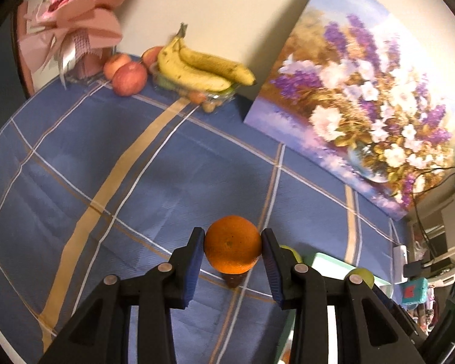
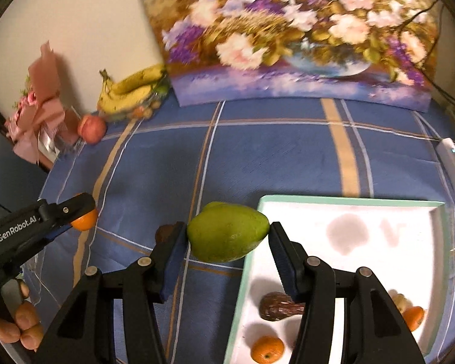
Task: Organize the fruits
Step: 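Close right tool on the large green fruit while left tool holds the mandarin, then carry the green fruit in right tool over the tray while left tool carries the mandarin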
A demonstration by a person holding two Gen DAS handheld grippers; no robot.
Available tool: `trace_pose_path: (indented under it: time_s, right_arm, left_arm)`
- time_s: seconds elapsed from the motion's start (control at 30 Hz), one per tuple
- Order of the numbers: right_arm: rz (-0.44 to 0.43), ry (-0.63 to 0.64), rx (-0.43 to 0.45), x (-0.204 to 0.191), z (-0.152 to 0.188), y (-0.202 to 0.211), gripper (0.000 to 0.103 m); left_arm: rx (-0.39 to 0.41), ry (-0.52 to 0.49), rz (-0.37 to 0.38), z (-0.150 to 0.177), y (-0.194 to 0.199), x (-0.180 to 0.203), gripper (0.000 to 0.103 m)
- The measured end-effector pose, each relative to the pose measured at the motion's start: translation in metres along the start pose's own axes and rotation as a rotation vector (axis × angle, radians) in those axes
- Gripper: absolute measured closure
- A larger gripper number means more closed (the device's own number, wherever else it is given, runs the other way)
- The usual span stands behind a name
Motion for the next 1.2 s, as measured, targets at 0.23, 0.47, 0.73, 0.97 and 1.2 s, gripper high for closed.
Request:
trace_pose_path:
  time_s: [0.23,0.47,0.73,0.97,1.2]
  right_arm:
    - [0.025,-0.016,0.044,0.018,-0.008,0.029,0.046]
    - [0.043,-0.051,0.070,0.042,-0.011,0.045,0.046]
    - [0.083,-0.116,0.104,0.085,-0.012,0.066,0.046]
    - [0.137,-0.205,0.137,0.134,-0.011,0.085,0.046]
    - [0.213,-0.257,0.165,0.178,-0.005,0.105,0.046]
  left_arm:
    - [0.030,-0.051,0.033,0.004,0.015,0.026,0.063]
    - [0.036,-0.110,0.047,0.010,0.021,0.054,0.063]
    - [0.010,-0.194,0.069,0.027,0.016,0.089,0.063]
    - [-0.027,-0.272,0.087,0.048,0.007,0.123,0.063]
    - [-0.060,-0.356,0.097,0.069,-0.003,0.155,0.063]
Point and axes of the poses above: each gripper's, at about its wrist camera, not at the fingertips, and y roughly against the way its jaws point, x to its right, z to its underside, the point moved 7 cm from there along -y, roughly the way its jaws point
